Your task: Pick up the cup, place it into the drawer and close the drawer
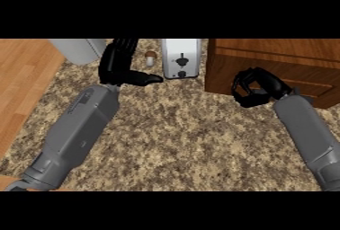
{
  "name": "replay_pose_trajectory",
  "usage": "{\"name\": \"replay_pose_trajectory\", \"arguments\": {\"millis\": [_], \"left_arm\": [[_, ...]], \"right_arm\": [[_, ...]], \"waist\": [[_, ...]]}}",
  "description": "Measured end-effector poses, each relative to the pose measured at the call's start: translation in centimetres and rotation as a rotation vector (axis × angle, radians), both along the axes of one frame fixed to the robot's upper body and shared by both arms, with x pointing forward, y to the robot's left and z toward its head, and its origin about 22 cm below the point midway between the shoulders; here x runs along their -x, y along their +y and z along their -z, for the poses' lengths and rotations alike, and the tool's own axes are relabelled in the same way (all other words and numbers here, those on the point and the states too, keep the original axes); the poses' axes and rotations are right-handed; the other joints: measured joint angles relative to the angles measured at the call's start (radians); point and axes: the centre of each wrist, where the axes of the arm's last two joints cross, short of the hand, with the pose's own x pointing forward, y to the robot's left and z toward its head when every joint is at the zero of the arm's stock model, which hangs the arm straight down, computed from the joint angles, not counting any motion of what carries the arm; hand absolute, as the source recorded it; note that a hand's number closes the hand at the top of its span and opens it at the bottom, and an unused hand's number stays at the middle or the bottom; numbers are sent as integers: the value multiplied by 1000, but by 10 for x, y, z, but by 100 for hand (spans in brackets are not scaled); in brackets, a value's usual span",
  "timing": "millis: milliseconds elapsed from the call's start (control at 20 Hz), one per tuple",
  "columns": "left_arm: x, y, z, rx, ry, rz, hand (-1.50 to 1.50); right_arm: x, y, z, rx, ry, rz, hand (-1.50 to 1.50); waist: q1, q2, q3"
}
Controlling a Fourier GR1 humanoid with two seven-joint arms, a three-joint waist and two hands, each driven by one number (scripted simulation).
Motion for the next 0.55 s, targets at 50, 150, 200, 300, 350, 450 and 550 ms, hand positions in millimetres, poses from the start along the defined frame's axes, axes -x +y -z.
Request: {"name": "replay_pose_trajectory", "arguments": {"millis": [50,150,200,300,350,450,550], "left_arm": [[1,1,1,0,0,5,-150],[2,2,3,4,0,14,-150],[3,3,3,4,2,17,-150],[3,4,3,8,2,27,-150],[3,5,3,10,2,29,-150],[5,6,5,17,3,37,-150],[5,8,5,19,3,41,-150]], "right_arm": [[0,-1,-1,-11,6,-1,150],[1,-5,-3,-30,16,-13,150],[1,-7,-4,-39,23,-16,150],[1,-11,-5,-55,36,-22,150],[2,-13,-6,-63,42,-23,150],[3,-16,-7,-78,52,-28,150],[3,-20,-9,-88,61,-35,150]], "waist": [[1,1,1],[6,4,3],[9,5,3],[14,7,5],[17,8,5],[22,9,7],[27,11,8]]}}
